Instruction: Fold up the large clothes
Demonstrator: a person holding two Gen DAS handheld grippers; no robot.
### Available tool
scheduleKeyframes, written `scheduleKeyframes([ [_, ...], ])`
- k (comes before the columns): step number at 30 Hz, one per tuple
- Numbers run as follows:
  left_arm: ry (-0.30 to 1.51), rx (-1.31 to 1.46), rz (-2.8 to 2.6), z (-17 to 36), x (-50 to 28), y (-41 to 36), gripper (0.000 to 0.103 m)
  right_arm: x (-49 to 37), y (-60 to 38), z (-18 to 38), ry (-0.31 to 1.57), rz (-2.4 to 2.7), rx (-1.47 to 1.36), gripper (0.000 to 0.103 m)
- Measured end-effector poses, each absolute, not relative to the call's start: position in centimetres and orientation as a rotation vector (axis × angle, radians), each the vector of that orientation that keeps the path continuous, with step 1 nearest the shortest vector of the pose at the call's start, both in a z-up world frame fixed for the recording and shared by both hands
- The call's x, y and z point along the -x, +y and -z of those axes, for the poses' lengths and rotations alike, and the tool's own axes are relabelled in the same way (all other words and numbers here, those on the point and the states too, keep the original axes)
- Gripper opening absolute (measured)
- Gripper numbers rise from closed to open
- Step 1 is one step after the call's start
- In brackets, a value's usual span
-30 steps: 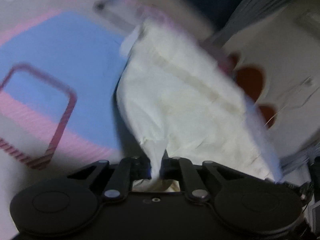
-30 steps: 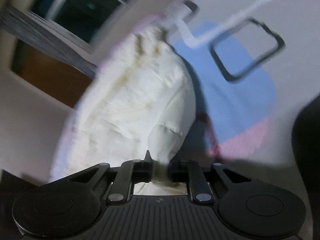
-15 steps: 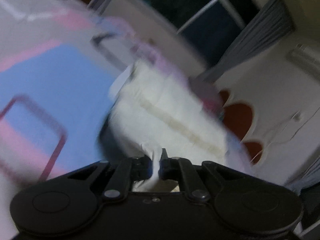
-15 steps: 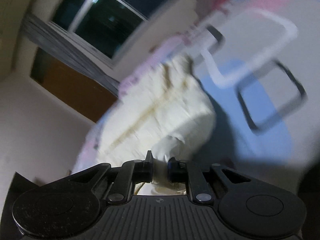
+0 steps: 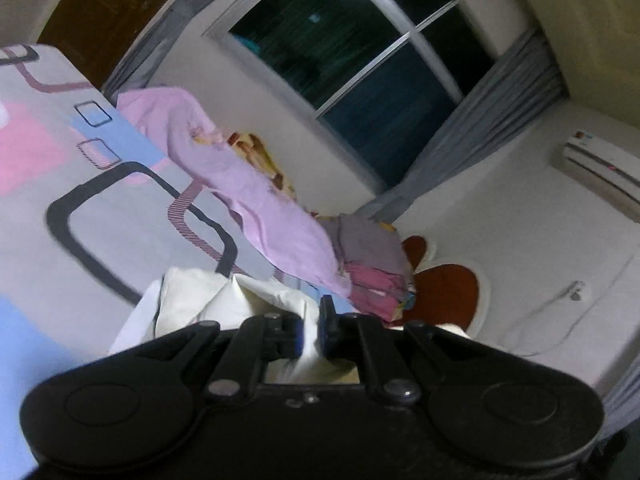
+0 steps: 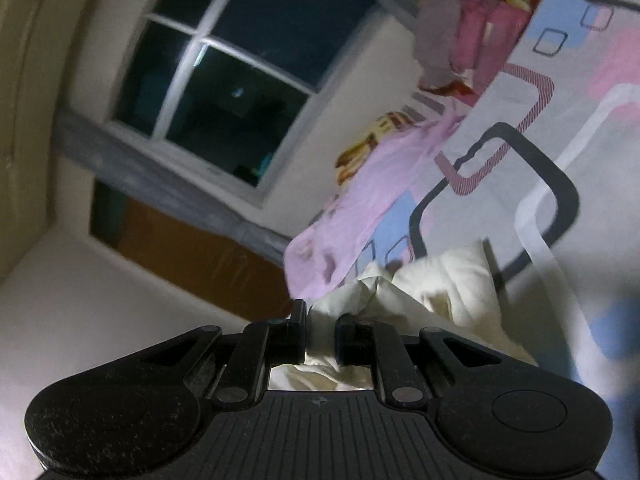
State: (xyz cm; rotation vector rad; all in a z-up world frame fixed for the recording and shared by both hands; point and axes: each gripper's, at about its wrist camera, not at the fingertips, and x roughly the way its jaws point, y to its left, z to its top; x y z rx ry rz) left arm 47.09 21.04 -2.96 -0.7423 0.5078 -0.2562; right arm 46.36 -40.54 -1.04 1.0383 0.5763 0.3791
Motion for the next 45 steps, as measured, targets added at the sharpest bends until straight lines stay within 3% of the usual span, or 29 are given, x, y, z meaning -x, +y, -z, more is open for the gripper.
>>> scheduleKeyframes([
  [7, 0.633, 0.737, 0.24, 7.2, -58.6, 21.9, 0.007, -56.4, -41.2, 6.5, 0.682, -0.273, -1.134, 0.012],
  [10, 0.667, 0.725, 0.231, 9.4, -61.8, 22.4, 0.025, -59.2, -41.6, 9.5, 0.683, -0.248, -1.166, 0.014],
  [11, 0.672, 0.722, 0.213, 9.9, -62.8, 22.7, 0.04, -59.6, -41.9, 10.2, 0.671, -0.245, -1.184, 0.033],
  [12, 0.66, 0.716, 0.182, 10.2, -63.1, 23.1, 0.069, -59.8, -42.3, 10.5, 0.643, -0.226, -1.187, 0.052],
  [13, 0.63, 0.697, 0.134, 10.0, -63.0, 23.5, 0.083, -59.6, -42.5, 10.3, 0.601, -0.191, -1.157, 0.081],
  [14, 0.602, 0.674, 0.098, 9.6, -62.6, 23.8, 0.094, -59.4, -42.9, 9.9, 0.563, -0.18, -1.123, 0.083],
  [25, 0.812, 0.49, 0.304, 12.0, -66.1, 24.1, 0.092, -62.5, -38.8, 9.3, 0.767, -0.252, -0.559, 0.082],
  [26, 0.822, 0.48, 0.317, 12.3, -66.6, 23.7, 0.091, -63.1, -38.4, 9.4, 0.778, -0.268, -0.536, 0.068],
  [28, 0.841, 0.469, 0.345, 12.9, -67.4, 23.1, 0.078, -64.0, -37.5, 10.1, 0.815, -0.273, -0.5, 0.053],
  [30, 0.885, 0.47, 0.349, 13.6, -68.3, 22.5, 0.031, -64.4, -36.9, 10.5, 0.841, -0.287, -0.472, 0.027],
  [31, 0.888, 0.476, 0.356, 13.7, -68.2, 22.3, 0.023, -64.4, -36.7, 10.5, 0.829, -0.292, -0.46, 0.007],
  [32, 0.859, 0.467, 0.37, 13.4, -68.0, 22.1, 0.008, -64.0, -36.6, 9.9, 0.797, -0.294, -0.443, 0.005],
  [37, 0.592, 0.449, 0.471, 10.0, -65.5, 22.3, 0.006, -61.5, -37.3, 6.1, 0.554, -0.307, -0.454, 0.004],
  [45, 0.765, 0.628, 0.367, 16.4, -69.5, 23.8, 0.006, -65.9, -34.2, 13.2, 0.768, -0.164, -0.36, 0.004],
])
